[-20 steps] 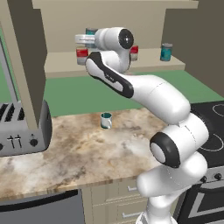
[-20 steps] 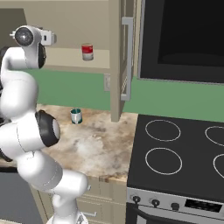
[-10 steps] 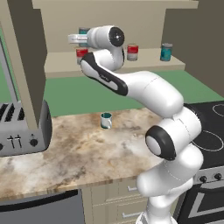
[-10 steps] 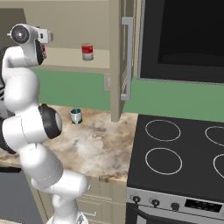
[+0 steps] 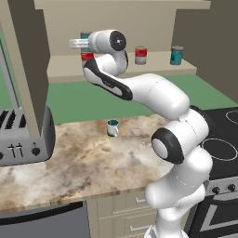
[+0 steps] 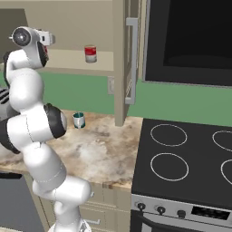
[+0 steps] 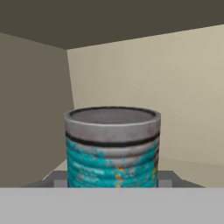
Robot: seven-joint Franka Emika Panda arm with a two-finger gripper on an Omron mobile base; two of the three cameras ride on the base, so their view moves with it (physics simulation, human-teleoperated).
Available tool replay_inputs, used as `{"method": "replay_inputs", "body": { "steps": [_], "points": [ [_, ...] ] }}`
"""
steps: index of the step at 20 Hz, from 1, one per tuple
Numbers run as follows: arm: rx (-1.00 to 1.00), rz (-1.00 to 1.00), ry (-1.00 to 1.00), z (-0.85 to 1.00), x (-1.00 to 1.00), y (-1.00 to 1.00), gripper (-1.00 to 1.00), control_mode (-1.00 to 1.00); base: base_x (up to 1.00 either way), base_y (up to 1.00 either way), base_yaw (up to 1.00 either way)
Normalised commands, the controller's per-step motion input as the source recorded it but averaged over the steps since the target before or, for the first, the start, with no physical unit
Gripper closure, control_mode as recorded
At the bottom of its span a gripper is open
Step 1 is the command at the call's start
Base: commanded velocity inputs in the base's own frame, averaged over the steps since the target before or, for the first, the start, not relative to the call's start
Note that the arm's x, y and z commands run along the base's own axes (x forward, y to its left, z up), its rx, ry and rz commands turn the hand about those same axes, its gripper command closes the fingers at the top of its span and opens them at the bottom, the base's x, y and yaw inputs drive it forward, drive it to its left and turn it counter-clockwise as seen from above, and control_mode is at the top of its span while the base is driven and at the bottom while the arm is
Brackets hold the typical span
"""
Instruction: Stack two cans on top of the other two cans in the cabinet.
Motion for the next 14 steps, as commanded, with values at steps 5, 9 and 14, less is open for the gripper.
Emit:
{"method": "replay_inputs", "body": {
  "steps": [5, 9, 14],
  "points": [
    [-0.04, 0.00, 0.00, -0.01, 0.14, 0.00, 1.00, -1.00, 0.00, 0.00, 0.00],
    [-0.03, 0.00, 0.00, 0.00, 0.03, 0.00, 1.00, -1.00, 0.00, 0.00, 0.00],
    [0.00, 0.00, 0.00, 0.00, 0.00, 0.00, 1.00, -1.00, 0.00, 0.00, 0.00]
  ]
}}
